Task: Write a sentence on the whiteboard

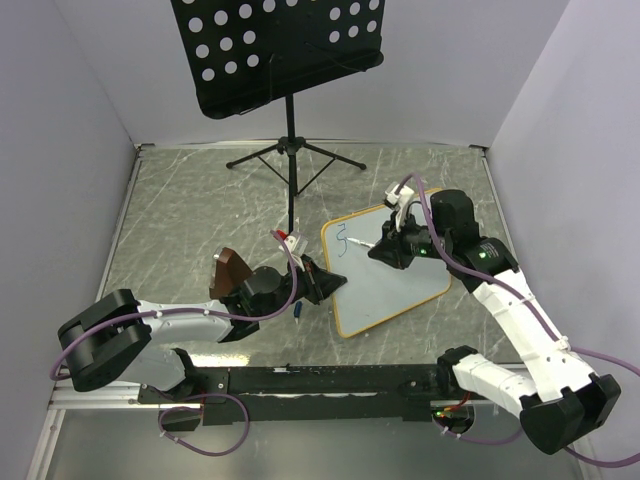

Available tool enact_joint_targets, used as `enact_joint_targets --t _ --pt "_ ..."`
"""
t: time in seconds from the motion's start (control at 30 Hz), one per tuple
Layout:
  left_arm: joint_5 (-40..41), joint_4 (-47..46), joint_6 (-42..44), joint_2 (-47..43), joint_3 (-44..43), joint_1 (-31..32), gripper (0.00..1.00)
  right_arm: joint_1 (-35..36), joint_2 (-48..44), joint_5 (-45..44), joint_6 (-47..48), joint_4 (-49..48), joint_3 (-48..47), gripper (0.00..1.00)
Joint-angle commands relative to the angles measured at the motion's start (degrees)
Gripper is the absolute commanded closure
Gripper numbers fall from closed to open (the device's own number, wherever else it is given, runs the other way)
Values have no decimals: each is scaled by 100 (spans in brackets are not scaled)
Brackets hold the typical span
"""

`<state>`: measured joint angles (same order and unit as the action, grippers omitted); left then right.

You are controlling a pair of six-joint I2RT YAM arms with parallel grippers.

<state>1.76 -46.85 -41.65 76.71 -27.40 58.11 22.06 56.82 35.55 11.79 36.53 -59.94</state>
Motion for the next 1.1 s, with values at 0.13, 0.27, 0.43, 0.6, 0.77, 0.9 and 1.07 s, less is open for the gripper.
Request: enact_joint_targets --t 0.13,0.27,0.43,0.6,0.77,0.9,1.07 --pt "53 -694 148 -156 -20 -19 99 -53 119 -303 -116 -173 -35 100" --pt "61 -685 148 -174 -20 -27 99 -53 181 -417 -116 -147 -35 100" --pt "53 -694 139 -174 -11 -27 99 -62 128 -680 -168 -155 -9 100" --pt "44 -711 139 -139 -11 -27 99 -211 66 -1032 -247 -173 9 100" --pt "9 -720 139 -112 -38 -27 99 -246 14 -928 -248 -217 -9 100" --pt "9 -729 139 -112 -29 -27 99 -246 -74 -515 -142 -305 9 100" --pt "-9 -729 139 -86 -55 -27 99 -246 57 -444 -230 -401 -167 100"
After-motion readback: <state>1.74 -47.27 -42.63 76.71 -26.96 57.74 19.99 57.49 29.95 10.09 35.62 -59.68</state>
